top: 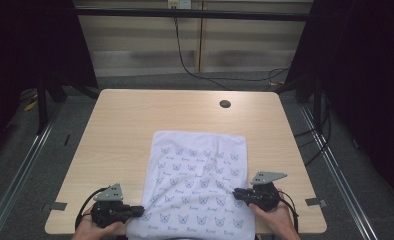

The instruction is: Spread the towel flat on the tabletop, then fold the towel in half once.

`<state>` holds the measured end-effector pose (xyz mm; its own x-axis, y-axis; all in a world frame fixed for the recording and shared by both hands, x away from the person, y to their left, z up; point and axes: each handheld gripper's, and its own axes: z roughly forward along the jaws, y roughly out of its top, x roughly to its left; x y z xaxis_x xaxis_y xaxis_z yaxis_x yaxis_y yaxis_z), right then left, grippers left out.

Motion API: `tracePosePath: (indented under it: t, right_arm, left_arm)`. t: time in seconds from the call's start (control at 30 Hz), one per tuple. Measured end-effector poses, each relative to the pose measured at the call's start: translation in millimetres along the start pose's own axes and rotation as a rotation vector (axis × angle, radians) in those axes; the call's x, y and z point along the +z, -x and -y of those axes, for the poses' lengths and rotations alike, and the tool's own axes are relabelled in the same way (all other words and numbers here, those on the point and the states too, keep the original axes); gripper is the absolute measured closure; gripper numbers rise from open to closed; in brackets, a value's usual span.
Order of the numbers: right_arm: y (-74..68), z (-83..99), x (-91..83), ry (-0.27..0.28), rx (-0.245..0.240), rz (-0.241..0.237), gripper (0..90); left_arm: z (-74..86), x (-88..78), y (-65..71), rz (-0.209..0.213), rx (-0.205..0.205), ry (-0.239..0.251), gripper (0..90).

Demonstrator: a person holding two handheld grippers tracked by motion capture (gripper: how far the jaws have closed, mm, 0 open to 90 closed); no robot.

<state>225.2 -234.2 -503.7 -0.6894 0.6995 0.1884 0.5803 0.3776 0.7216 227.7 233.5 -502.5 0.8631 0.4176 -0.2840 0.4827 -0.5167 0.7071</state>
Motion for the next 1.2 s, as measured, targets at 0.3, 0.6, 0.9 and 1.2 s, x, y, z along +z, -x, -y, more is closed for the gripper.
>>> tracePosePath:
  t: [0.3,0.6,0.9,1.2]
  right_arm:
    - [-3.0,-5.4,-6.1,0.034,0.008,-0.004,67.0]
    - [17.0,-35.5,12.9,0.061,0.026,0.036,62.5]
    - [16.0,-25.5,24.1,0.018,0.022,0.049,60.6]
    - [-11.9,-11.4,5.9,-0.043,-0.002,-0.015,58.7]
  left_arm:
    - [-21.4,6.2,-8.0,-0.005,0.022,0.043,73.0]
    - [-76.9,35.6,-51.7,-0.094,0.021,0.103,68.6]
    - [-65.8,54.3,-50.5,-0.103,0.037,0.042,68.4]
    - [-38.6,33.8,-22.7,-0.049,0.038,0.026,68.0]
